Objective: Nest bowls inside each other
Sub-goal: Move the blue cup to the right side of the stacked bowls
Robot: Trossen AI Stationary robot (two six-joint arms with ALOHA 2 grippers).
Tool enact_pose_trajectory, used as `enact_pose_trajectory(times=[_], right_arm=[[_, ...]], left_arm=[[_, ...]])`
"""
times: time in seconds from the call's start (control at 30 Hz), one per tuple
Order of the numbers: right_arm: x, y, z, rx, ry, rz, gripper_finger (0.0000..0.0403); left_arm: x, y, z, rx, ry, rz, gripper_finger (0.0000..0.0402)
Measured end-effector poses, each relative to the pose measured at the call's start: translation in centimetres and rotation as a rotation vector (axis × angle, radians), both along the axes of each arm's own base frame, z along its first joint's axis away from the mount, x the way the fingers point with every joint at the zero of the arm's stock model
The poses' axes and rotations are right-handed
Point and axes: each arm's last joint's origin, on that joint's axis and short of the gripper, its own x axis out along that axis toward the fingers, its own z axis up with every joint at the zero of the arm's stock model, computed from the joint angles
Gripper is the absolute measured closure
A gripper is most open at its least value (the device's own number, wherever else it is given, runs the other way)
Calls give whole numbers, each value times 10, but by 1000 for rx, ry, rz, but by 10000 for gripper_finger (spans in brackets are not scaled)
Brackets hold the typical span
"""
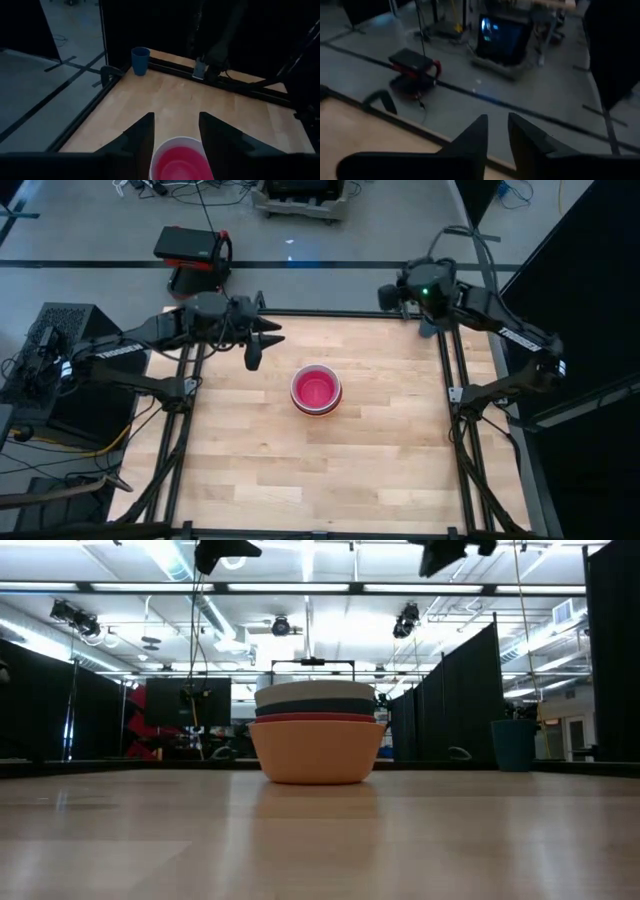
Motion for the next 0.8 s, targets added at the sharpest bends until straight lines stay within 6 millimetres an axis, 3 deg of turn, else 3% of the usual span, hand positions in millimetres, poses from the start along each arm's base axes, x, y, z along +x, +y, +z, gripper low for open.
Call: enact_pose_trajectory(times=[0.43, 0.6, 0.8], right_arm=[[-31, 1, -61, 257, 207, -167, 205], [-43, -13, -96, 396, 262, -233, 195], [-57, -33, -115, 488, 245, -292, 198]], left_arm=[[-3, 10, 0, 5, -3, -19, 259], [-3, 10, 0, -15, -7, -17, 259], [-3, 10, 0, -25, -10, -17, 259]])
